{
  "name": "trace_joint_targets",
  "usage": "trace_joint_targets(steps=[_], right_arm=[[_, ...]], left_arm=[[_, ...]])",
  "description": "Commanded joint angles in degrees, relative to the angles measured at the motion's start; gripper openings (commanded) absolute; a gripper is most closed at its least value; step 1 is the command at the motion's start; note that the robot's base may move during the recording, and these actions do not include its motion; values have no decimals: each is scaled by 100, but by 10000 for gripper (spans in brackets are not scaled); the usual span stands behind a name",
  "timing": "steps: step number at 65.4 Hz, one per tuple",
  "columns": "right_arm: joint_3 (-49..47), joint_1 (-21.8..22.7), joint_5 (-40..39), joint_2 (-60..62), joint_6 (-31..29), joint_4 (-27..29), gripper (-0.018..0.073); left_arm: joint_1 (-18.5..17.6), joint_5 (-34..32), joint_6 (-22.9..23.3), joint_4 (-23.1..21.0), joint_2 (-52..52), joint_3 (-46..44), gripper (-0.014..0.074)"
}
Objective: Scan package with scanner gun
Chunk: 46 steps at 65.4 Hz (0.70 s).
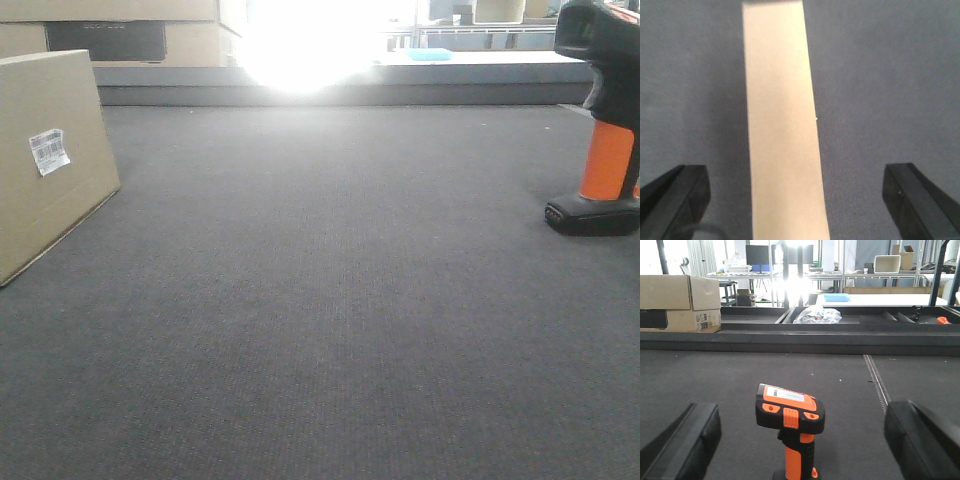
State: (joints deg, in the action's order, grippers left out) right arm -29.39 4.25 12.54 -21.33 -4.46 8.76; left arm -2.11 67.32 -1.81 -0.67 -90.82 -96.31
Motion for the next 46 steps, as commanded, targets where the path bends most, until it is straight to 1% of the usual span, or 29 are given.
trace_joint_targets(steps=[1, 9, 14, 22, 35, 40, 45, 46], right_arm=[[-42, -21, -60, -20, 4, -28, 570], [-42, -21, -60, -20, 4, -28, 570], [-42, -20, -44, -20, 4, -28, 570], [-42, -20, -44, -20, 4, -28, 570], [-42, -20, -31, -20, 4, -28, 570], [-42, -20, -31, -20, 4, -28, 570], [-42, -20, -31, -20, 4, -28, 570], [-42, -20, -31, -20, 4, -28, 570]], left_arm=[[14, 190, -47, -31, -362, -160, 601], [14, 264, -89, -9, -728, -160, 601], [14, 264, -89, 107, -905, -160, 601], [14, 234, -89, 151, -1168, -160, 601], [14, 257, -89, 151, -1332, -149, 592], [14, 257, -89, 151, -1332, -160, 533], [14, 257, -89, 151, -1332, -160, 387], [14, 257, -89, 151, -1332, -160, 335]])
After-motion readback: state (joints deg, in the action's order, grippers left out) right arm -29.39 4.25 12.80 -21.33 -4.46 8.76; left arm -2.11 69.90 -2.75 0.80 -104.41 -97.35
